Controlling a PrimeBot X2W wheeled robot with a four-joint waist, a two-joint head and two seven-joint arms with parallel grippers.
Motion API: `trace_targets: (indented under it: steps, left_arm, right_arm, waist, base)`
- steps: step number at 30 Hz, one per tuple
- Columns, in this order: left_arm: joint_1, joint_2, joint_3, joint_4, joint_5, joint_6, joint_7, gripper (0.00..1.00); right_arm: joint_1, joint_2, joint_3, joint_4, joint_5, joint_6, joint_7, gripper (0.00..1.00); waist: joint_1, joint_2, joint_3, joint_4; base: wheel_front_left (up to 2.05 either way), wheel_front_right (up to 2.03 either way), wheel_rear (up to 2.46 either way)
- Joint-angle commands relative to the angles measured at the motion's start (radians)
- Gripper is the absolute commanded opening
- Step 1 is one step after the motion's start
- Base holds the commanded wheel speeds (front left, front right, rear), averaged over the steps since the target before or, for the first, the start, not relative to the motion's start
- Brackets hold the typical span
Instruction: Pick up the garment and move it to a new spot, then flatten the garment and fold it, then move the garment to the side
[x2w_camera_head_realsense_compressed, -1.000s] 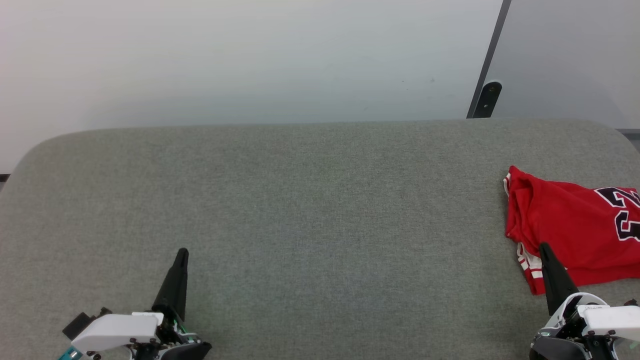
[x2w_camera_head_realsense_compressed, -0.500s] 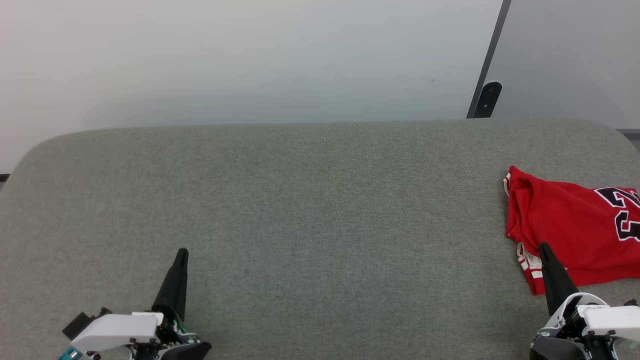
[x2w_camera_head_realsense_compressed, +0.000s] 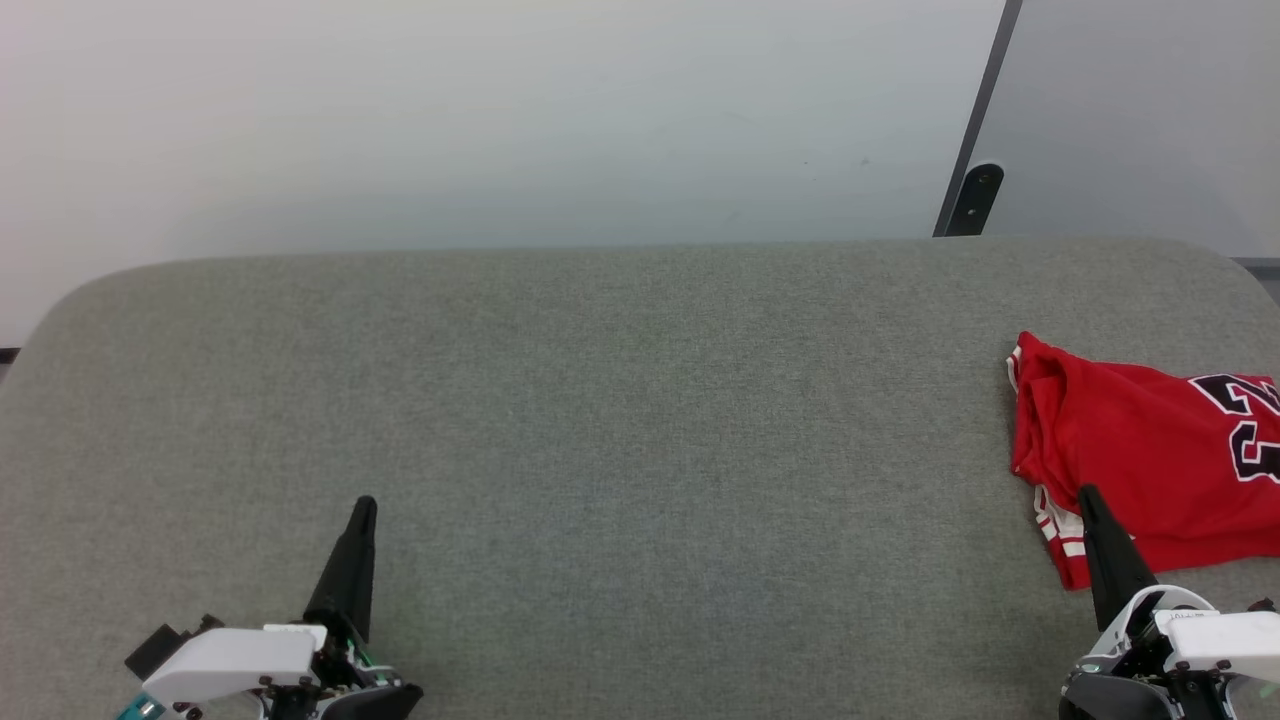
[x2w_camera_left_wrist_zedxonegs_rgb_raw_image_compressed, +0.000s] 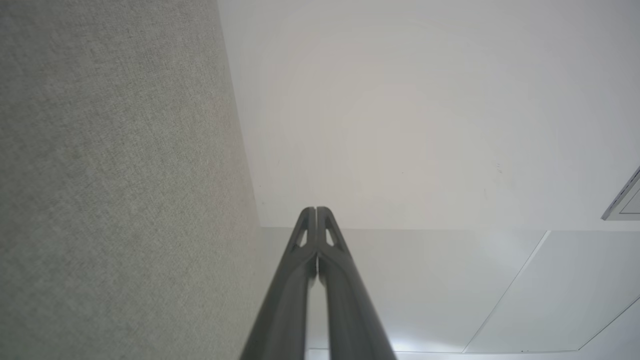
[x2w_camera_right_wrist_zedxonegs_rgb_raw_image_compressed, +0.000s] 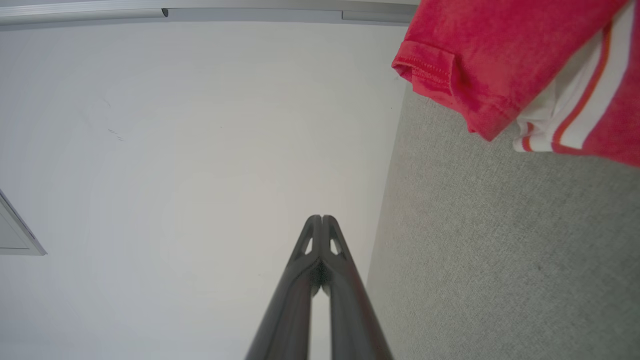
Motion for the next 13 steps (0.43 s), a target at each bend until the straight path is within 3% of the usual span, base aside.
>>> trace_targets:
  steps: [1,13]
  left_arm:
    - [-0.011,-0.002,0.003,0.001,0.005,-0.005,0.0,0.0]
    - [-0.011,-0.002,0.004,0.001,0.006,-0.005,0.001,0.0]
  right_arm:
    - [-0.005,0.003,0.0,0.001,0.004,-0.001,-0.002,0.0]
    - [-0.005,0.003,0.0,0.001,0.004,-0.001,-0.002,0.0]
  waist:
    - [-0.0001,-0.0001,0.0,0.0]
    - [-0.0001,-0.0001,0.0,0.0]
  base:
    - [0.0,0.0,0.0]
    - [0.0,0.0,0.0]
